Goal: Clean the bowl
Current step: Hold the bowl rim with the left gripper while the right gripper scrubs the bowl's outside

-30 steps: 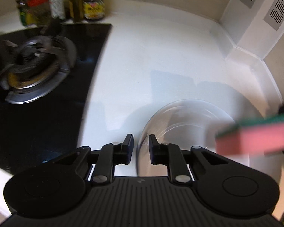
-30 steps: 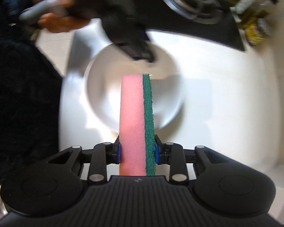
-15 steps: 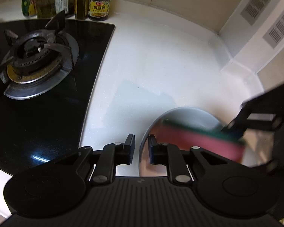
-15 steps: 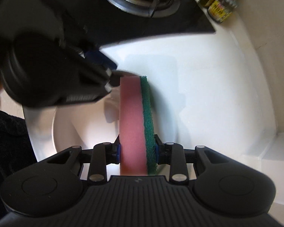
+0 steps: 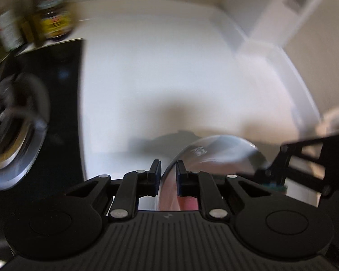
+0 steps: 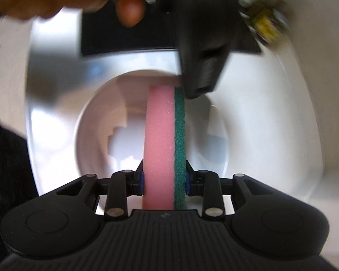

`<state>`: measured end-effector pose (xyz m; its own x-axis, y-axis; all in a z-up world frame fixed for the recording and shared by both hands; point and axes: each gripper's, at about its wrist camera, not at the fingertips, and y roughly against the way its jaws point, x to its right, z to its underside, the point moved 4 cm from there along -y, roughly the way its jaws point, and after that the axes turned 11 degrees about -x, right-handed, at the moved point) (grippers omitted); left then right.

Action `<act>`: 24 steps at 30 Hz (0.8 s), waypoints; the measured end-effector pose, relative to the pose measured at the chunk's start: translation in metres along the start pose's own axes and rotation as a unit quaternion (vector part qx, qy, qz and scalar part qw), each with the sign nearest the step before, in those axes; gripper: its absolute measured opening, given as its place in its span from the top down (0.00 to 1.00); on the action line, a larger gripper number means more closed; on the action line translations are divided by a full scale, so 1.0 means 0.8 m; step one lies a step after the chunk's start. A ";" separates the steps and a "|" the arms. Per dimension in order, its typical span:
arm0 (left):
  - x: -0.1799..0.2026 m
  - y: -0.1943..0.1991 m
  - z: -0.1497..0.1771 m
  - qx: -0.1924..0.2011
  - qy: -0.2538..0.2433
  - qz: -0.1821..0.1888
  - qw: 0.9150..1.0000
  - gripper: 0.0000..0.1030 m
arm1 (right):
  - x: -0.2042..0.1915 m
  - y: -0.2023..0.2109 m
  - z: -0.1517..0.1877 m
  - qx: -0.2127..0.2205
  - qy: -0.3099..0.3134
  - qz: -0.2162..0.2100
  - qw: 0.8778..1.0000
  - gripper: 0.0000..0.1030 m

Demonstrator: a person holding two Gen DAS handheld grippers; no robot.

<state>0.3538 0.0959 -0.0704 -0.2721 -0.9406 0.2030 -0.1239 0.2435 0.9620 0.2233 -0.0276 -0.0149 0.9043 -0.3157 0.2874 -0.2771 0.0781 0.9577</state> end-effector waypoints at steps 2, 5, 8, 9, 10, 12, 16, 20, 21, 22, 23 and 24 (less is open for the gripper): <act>0.005 -0.006 -0.011 -0.015 -0.037 -0.006 0.999 0.85 | 0.001 -0.004 0.000 -0.004 -0.020 -0.014 1.000 0.74; 0.009 -0.020 -0.022 -0.039 -0.061 -0.010 0.997 0.82 | -0.005 -0.010 0.001 -0.009 -0.032 -0.025 0.999 0.74; 0.016 -0.029 -0.025 -0.046 -0.075 -0.026 0.996 0.81 | -0.014 -0.007 0.001 -0.008 -0.031 -0.029 0.999 0.74; 0.017 -0.030 -0.025 -0.045 -0.079 -0.029 0.995 0.80 | -0.018 -0.006 0.000 -0.006 -0.027 -0.030 0.999 0.74; 0.017 -0.032 -0.025 -0.044 -0.079 -0.030 0.995 0.80 | -0.022 -0.005 0.000 -0.004 -0.022 -0.030 0.999 0.74; 0.016 -0.034 -0.025 -0.042 -0.076 -0.031 0.996 0.80 | -0.038 0.000 0.003 0.004 0.014 -0.027 1.000 0.74; 0.017 -0.033 -0.020 -0.033 -0.068 -0.038 0.996 0.79 | -0.071 0.011 0.018 0.029 0.144 -0.008 0.989 0.74; 0.015 -0.032 -0.016 -0.030 -0.047 -0.041 0.998 0.79 | -0.094 0.025 0.060 0.047 0.367 0.029 0.929 0.74; 0.013 -0.033 -0.015 -0.032 -0.039 -0.041 0.998 0.80 | -0.099 0.028 0.071 0.049 0.417 0.040 0.907 0.74; 0.011 -0.034 -0.011 -0.039 -0.018 -0.037 0.998 0.82 | -0.102 0.030 0.078 0.048 0.446 0.049 0.893 0.74; 0.010 -0.036 -0.007 -0.046 -0.001 -0.032 0.998 0.83 | -0.106 0.034 0.094 0.041 0.506 0.072 0.858 0.74; 0.009 -0.039 -0.001 -0.055 0.025 -0.024 0.998 0.84 | -0.108 0.038 0.111 0.024 0.557 0.095 0.825 0.74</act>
<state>0.3567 0.0816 -0.0990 -0.2210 -0.9615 0.1630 -0.0296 0.1737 0.9844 0.1078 -0.0817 -0.0120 0.5735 0.7641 0.2952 -0.4358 -0.0205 0.8998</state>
